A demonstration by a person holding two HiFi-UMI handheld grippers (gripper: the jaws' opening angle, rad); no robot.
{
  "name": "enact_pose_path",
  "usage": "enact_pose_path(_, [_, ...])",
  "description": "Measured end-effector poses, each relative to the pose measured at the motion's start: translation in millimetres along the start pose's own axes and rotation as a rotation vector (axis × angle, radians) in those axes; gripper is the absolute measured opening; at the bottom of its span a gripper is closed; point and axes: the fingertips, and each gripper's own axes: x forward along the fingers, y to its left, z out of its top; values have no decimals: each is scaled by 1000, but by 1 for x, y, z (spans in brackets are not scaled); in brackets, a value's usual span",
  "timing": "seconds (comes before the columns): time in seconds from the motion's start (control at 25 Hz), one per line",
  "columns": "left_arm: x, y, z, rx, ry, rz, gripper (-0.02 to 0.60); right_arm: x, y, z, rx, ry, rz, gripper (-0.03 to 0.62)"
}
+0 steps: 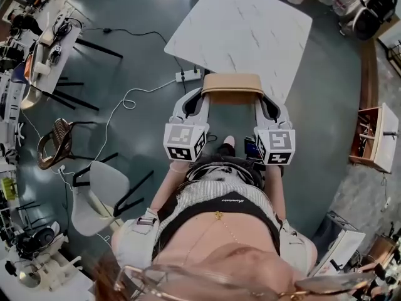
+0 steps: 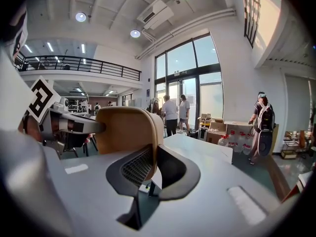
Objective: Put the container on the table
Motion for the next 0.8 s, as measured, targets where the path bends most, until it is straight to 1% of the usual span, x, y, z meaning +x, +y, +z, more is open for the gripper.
enact_pose_path(0.4, [15, 5, -1, -15, 23, 10, 35, 13, -8, -3, 13, 17, 10, 55])
enact_pose_path(0.64, [43, 16, 5, -3, 27, -50, 35, 31, -19, 1, 31, 22, -54, 55])
enact_pose_path(0.8, [70, 31, 14, 4, 28, -99, 35, 53, -27, 9, 43, 29, -101, 55])
